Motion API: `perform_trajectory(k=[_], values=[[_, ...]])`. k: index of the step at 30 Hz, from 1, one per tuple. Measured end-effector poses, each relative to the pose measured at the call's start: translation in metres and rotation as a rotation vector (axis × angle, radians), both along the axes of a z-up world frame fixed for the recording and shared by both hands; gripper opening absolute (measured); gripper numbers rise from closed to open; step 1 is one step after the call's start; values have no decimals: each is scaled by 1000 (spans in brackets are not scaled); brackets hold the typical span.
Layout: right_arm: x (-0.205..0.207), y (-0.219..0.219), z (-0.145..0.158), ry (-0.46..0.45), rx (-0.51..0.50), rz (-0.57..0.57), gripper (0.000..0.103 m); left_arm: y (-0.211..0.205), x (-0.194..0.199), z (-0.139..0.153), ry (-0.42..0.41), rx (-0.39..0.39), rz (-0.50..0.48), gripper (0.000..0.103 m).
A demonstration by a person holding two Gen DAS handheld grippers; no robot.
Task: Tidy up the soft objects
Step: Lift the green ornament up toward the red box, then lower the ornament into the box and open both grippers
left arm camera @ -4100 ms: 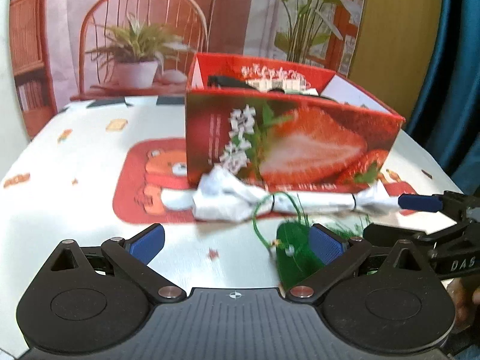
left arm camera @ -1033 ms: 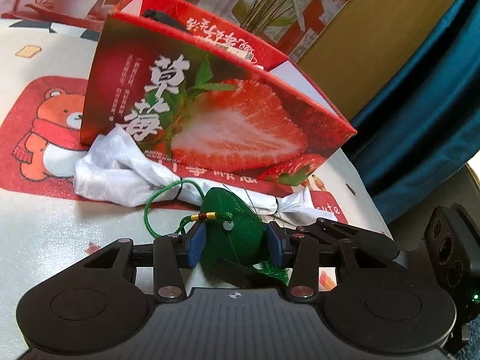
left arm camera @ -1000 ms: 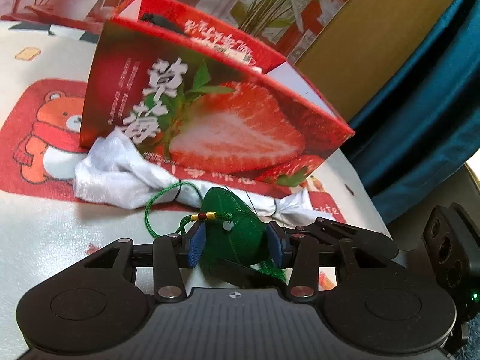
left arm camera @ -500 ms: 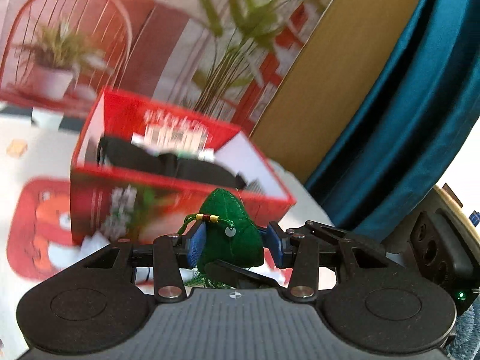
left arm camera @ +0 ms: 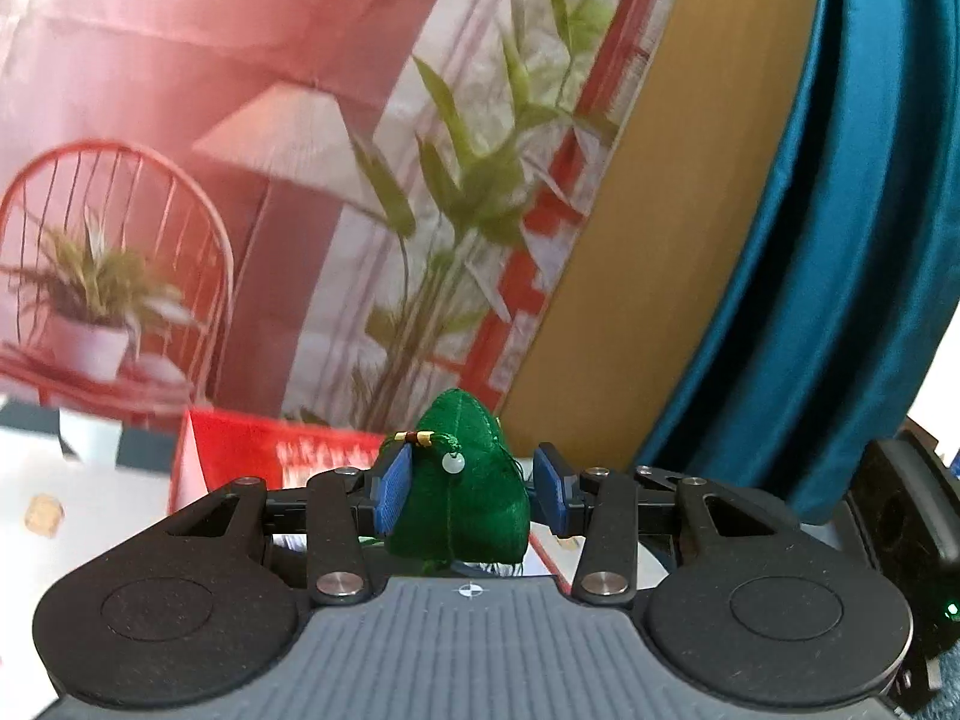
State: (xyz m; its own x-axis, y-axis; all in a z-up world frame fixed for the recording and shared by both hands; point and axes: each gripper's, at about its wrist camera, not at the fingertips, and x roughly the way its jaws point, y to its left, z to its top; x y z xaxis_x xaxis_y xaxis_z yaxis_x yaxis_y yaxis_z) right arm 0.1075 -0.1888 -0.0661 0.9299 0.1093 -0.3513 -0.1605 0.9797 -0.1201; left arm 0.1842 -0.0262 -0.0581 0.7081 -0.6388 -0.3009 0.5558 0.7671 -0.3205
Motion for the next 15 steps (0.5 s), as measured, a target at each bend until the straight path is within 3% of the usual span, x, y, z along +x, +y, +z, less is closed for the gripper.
perform_trajectory(k=[6,15], values=[[39,-5,11,-39,-53,11,46,1,34,5,23,1,24,46],[103,-20,-24,47,-35,-3,45,8,84,-31,142,16,48,46]])
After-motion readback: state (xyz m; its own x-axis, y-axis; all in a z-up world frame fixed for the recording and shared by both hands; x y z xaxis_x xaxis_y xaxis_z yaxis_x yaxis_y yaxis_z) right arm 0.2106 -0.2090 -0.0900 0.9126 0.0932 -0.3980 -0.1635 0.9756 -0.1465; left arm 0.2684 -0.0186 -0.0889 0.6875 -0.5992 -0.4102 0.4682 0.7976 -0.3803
